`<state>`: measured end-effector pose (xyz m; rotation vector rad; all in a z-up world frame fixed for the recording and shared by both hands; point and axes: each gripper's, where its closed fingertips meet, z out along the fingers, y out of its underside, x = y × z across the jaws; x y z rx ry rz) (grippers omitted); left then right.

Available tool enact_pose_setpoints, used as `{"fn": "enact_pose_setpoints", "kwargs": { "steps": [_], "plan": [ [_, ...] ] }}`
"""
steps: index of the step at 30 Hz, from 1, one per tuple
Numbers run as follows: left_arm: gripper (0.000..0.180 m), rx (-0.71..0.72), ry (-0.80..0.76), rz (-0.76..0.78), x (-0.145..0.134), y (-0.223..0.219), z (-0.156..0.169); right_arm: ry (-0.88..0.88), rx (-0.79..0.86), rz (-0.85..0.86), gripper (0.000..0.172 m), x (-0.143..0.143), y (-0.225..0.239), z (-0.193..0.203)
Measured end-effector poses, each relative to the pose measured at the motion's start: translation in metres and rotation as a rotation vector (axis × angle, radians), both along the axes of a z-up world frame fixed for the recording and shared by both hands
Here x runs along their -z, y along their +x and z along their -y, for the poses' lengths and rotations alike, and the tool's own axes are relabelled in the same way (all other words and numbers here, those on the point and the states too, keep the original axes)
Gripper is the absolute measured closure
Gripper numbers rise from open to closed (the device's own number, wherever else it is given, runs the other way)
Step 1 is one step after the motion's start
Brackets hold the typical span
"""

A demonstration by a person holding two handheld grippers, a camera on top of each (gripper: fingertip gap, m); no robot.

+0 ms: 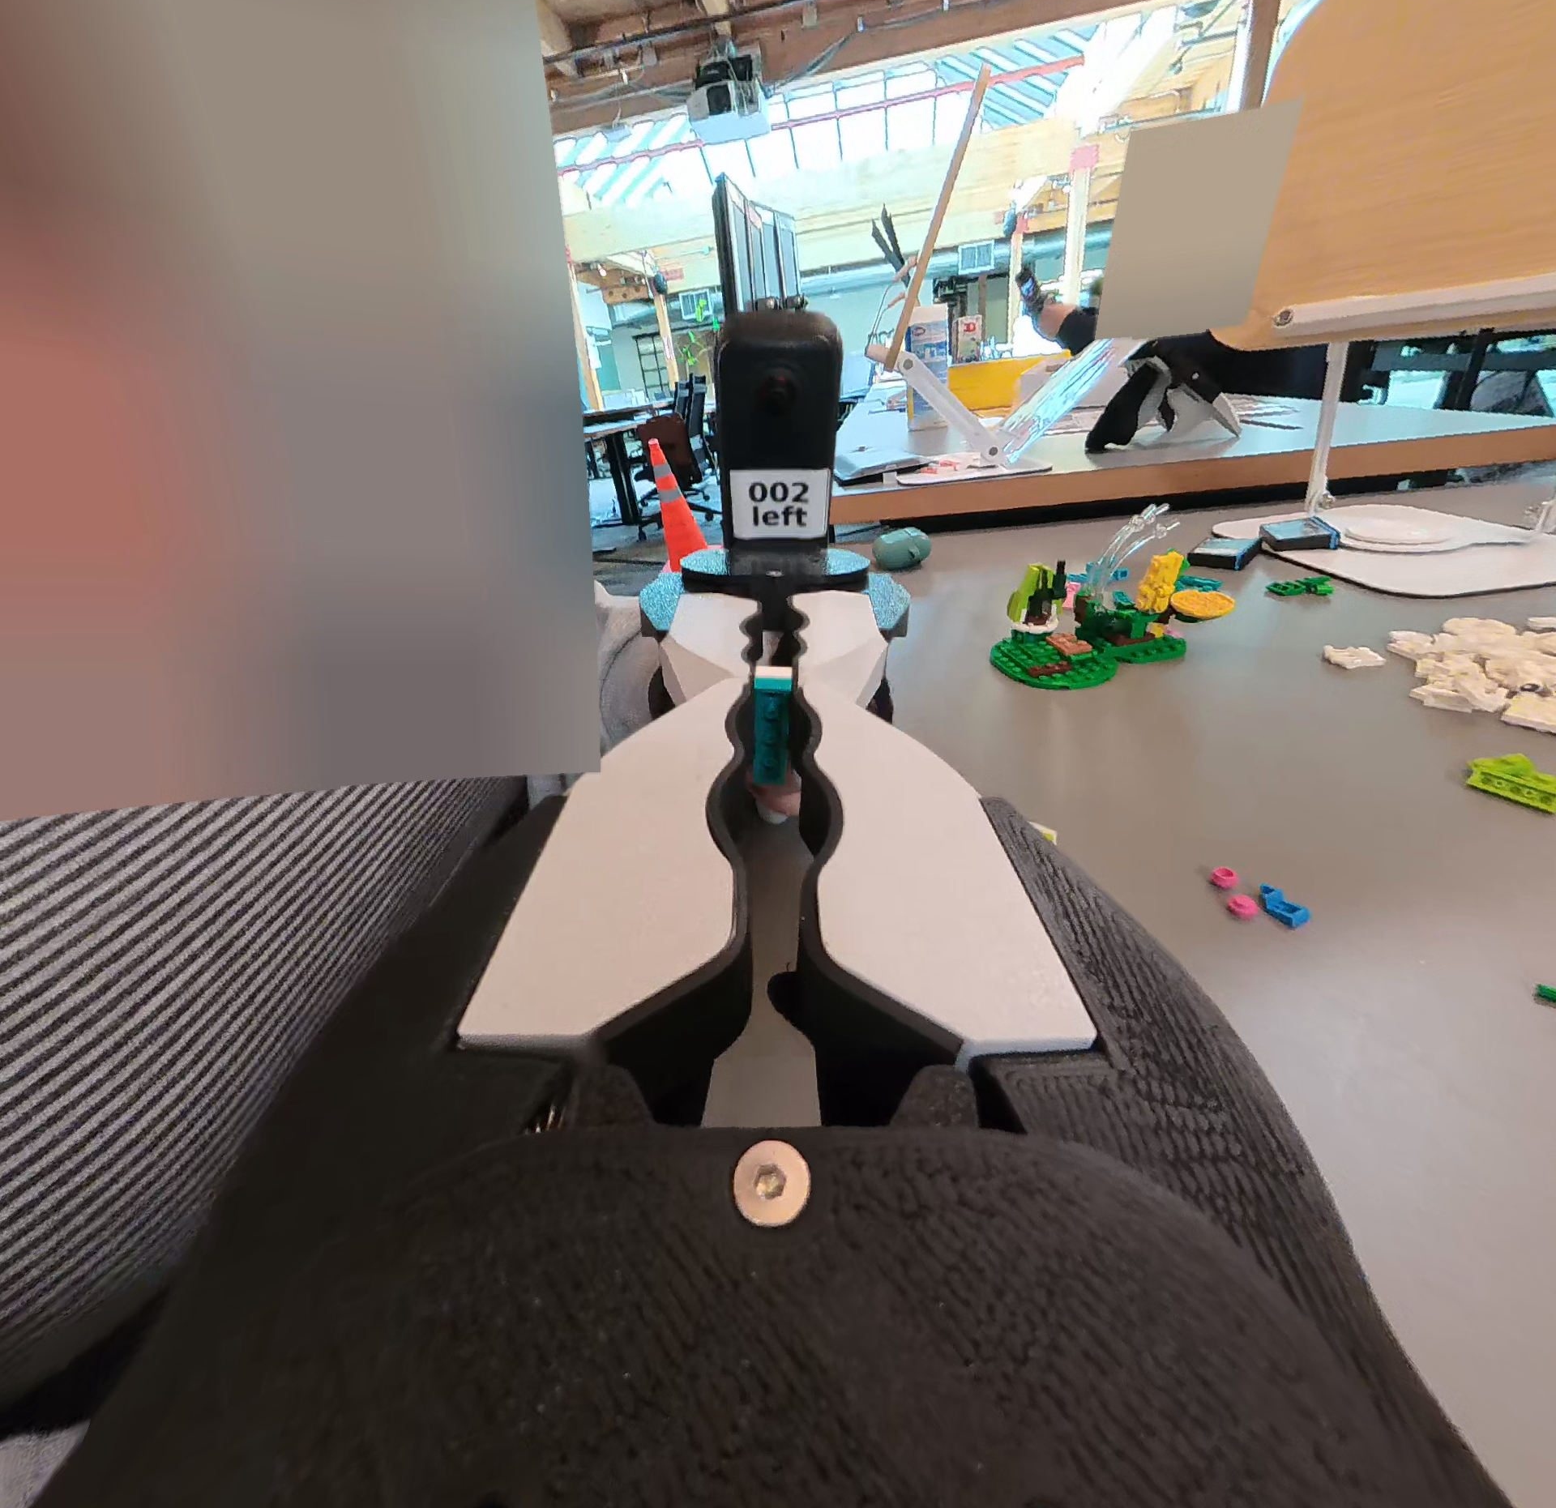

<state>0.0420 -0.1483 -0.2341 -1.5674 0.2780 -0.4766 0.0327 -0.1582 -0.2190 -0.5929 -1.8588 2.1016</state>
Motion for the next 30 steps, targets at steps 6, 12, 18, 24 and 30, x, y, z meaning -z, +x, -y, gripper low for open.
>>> {"fn": "enact_pose_setpoints", "kwargs": {
  "steps": [6, 12, 18, 24, 30],
  "plan": [
    [0.171, -0.088, -0.007, -0.416, 0.012, 0.000, 0.002, 0.180, 0.012, -0.095, 0.166, 0.015, 0.003, 0.003],
    [0.172, -0.067, -0.056, -0.530, 0.023, 0.004, 0.006, 0.292, -0.014, -0.135, 0.166, 0.026, 0.009, 0.007],
    [0.173, -0.017, -0.123, -0.384, 0.024, 0.003, 0.008, 0.360, 0.014, -0.170, 0.166, 0.028, 0.007, 0.007],
    [0.173, 0.034, -0.091, -0.296, 0.019, 0.004, 0.011, 0.347, -0.004, -0.158, 0.166, 0.027, 0.009, 0.005],
    [0.173, 0.028, -0.102, -0.262, 0.022, 0.001, 0.008, 0.357, 0.003, -0.148, 0.166, 0.031, 0.007, 0.002]
  ]
}}
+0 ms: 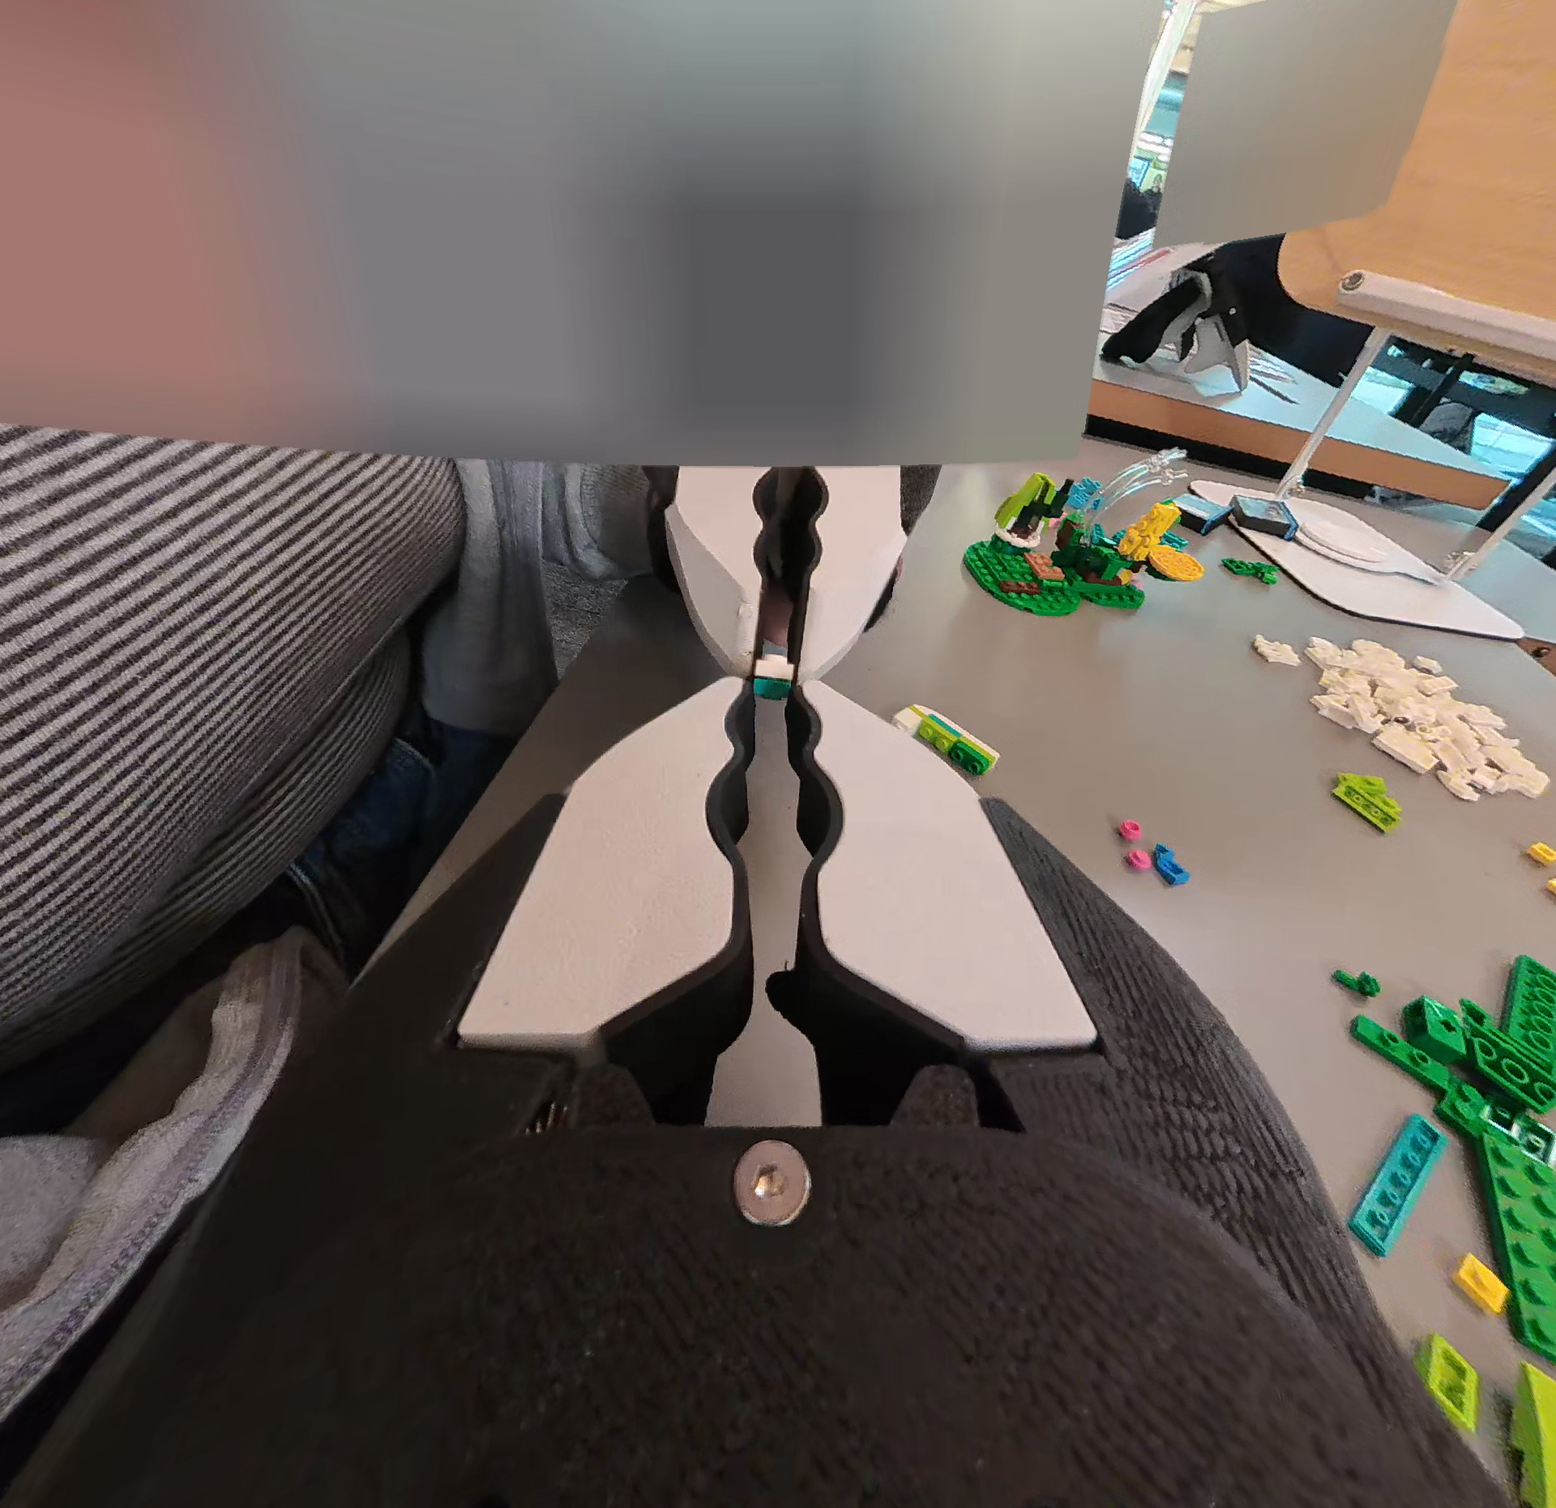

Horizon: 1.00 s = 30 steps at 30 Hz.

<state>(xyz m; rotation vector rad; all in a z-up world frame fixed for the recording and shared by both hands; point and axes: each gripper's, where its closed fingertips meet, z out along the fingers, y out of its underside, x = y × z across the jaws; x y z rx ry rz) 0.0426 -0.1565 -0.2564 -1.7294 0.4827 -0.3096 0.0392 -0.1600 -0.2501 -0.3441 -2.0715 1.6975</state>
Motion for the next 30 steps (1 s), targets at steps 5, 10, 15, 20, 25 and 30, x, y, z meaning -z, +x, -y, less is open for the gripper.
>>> {"fn": "enact_pose_setpoints", "kwargs": {
  "steps": [5, 10, 15, 20, 25, 30],
  "plan": [
    [0.164, -0.135, -0.002, -0.123, 0.008, -0.015, -0.007, -0.040, 0.060, -0.041, 0.166, -0.006, -0.007, -0.006],
    [0.172, -0.103, 0.073, -0.048, 0.000, -0.009, -0.008, -0.171, 0.040, -0.001, 0.166, -0.018, -0.006, -0.007],
    [0.173, -0.099, 0.207, 0.008, -0.018, -0.017, -0.003, -0.206, 0.060, 0.000, 0.166, -0.021, -0.009, -0.008],
    [0.173, -0.365, 0.171, -0.380, 0.004, -0.052, -0.010, -0.166, 0.207, -0.124, 0.165, -0.024, -0.023, -0.022],
    [0.173, -0.369, 0.113, -0.703, 0.022, -0.046, -0.012, 0.204, 0.314, -0.317, 0.144, 0.003, -0.031, -0.018],
    [0.173, -0.339, 0.107, -0.804, 0.033, -0.042, -0.014, 0.518, 0.370, -0.519, 0.151, 0.023, -0.036, -0.012]
  ]
}}
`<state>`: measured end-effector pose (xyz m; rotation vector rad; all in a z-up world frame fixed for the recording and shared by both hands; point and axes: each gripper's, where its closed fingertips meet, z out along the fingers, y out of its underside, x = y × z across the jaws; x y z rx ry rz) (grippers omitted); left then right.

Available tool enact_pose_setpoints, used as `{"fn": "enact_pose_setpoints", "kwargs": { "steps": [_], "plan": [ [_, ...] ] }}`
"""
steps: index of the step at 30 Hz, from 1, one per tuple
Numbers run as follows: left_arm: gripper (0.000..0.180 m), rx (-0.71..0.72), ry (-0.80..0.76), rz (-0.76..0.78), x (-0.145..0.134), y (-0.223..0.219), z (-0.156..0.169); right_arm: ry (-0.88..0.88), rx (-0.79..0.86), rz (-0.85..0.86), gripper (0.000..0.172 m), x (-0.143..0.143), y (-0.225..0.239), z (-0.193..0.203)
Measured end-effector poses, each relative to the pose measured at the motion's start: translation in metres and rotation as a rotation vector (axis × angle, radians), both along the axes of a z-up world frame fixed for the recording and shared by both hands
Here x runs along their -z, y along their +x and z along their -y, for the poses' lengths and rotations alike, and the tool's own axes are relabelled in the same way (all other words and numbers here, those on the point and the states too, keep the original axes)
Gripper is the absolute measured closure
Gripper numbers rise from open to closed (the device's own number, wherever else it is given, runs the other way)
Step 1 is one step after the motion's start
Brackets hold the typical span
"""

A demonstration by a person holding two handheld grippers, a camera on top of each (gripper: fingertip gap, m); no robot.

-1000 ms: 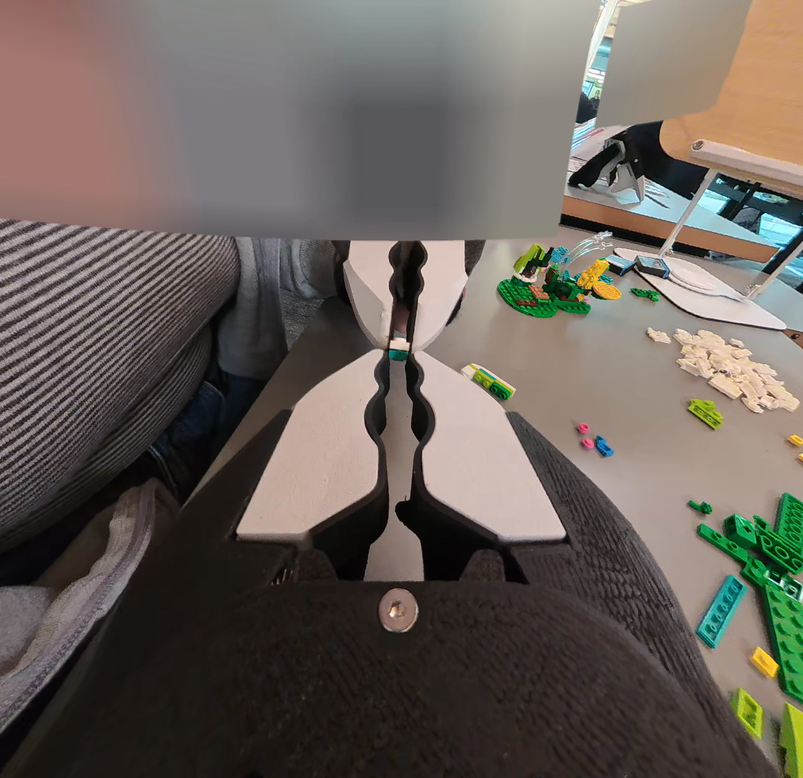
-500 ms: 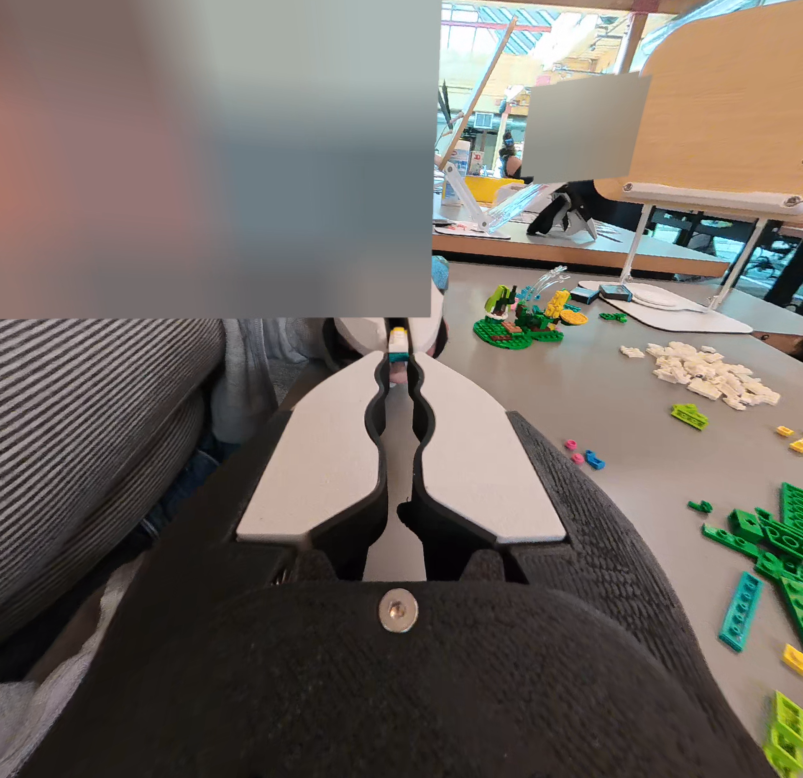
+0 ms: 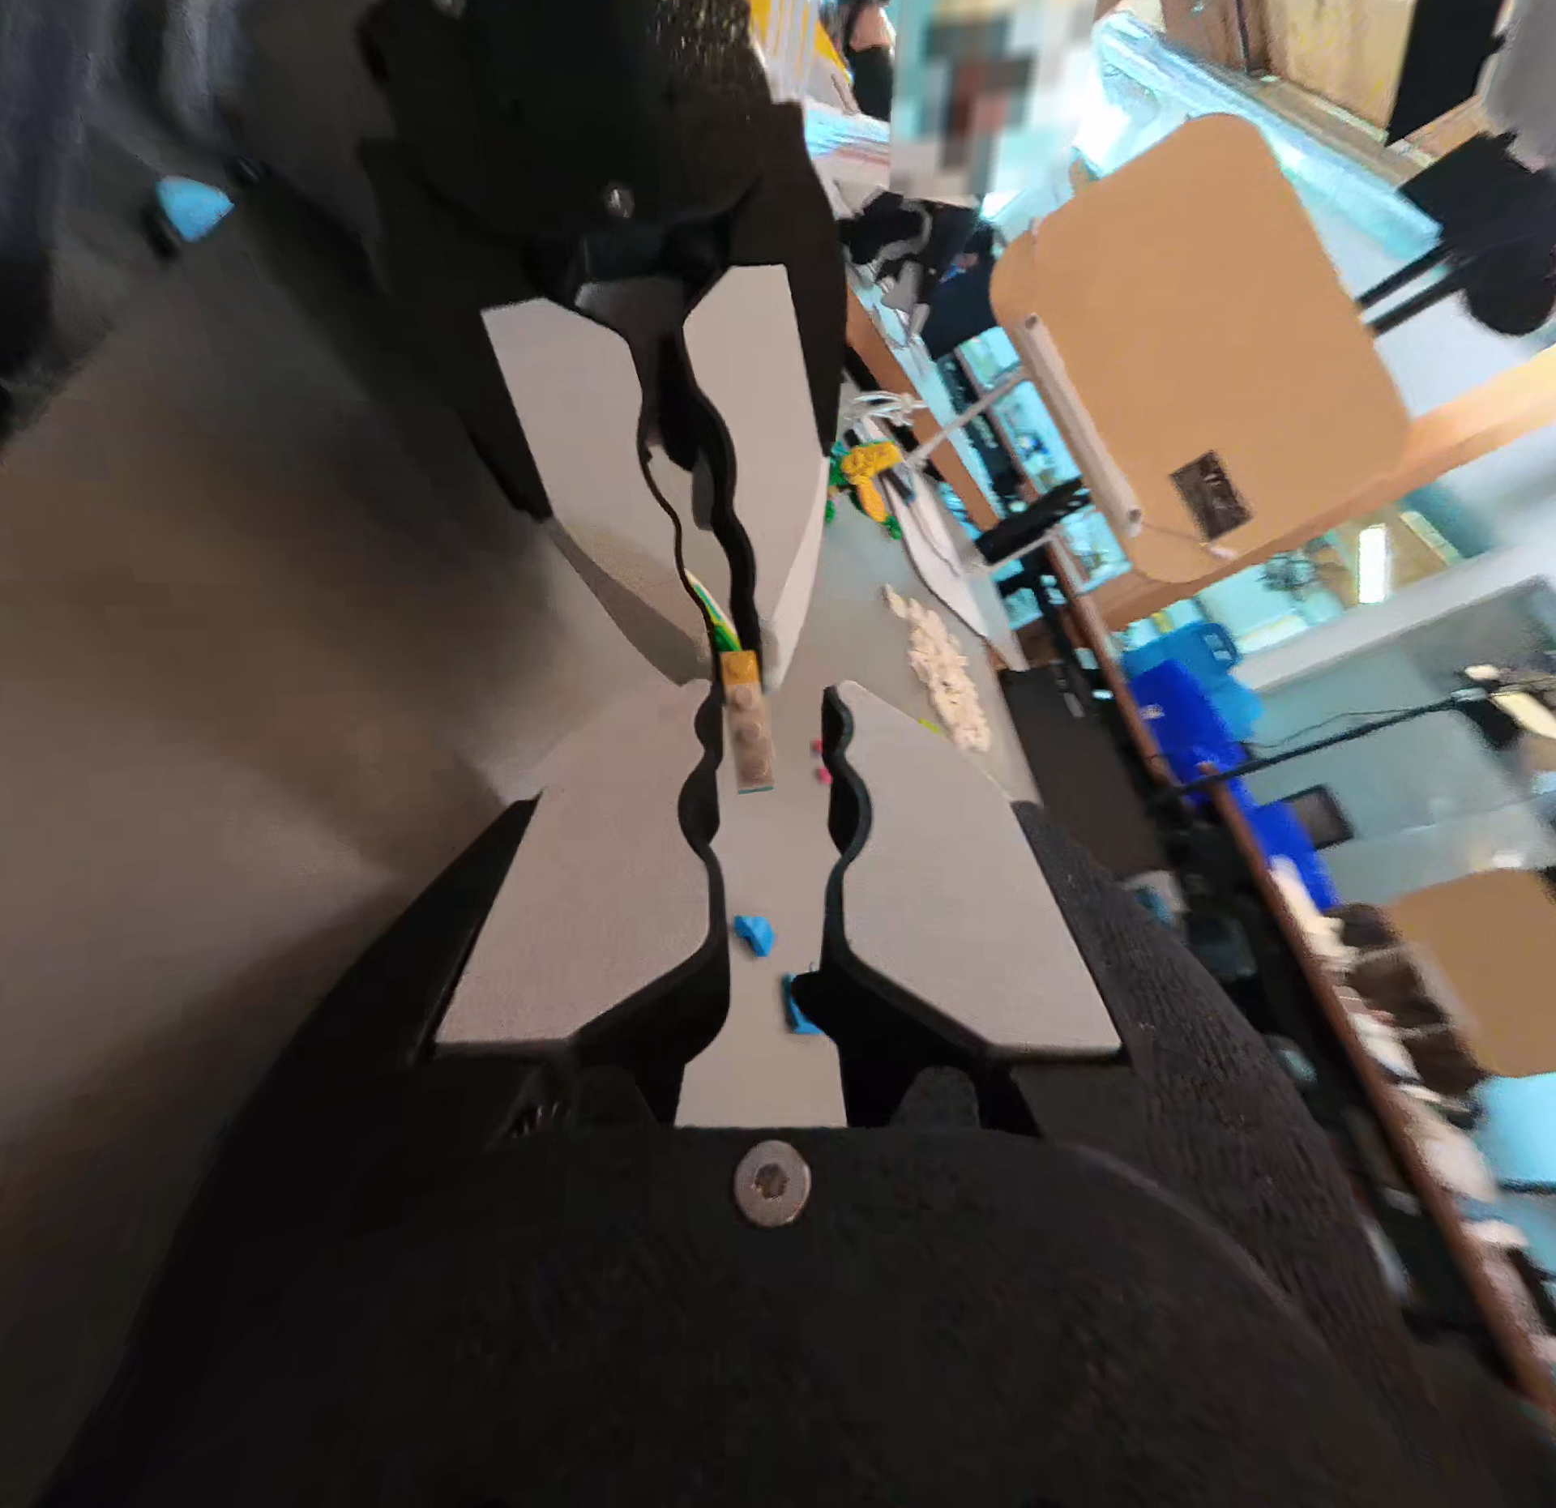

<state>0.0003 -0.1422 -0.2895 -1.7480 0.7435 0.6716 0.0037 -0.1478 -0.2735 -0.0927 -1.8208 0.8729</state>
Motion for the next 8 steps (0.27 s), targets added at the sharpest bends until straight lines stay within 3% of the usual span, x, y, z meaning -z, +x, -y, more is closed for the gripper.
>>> {"fn": "enact_pose_setpoints", "kwargs": {
  "steps": [8],
  "plan": [
    [0.173, 0.014, 0.008, -0.008, 0.003, 0.001, -0.001, 0.243, 0.055, -0.120, 0.163, 0.014, -0.005, -0.004]
  ]
}}
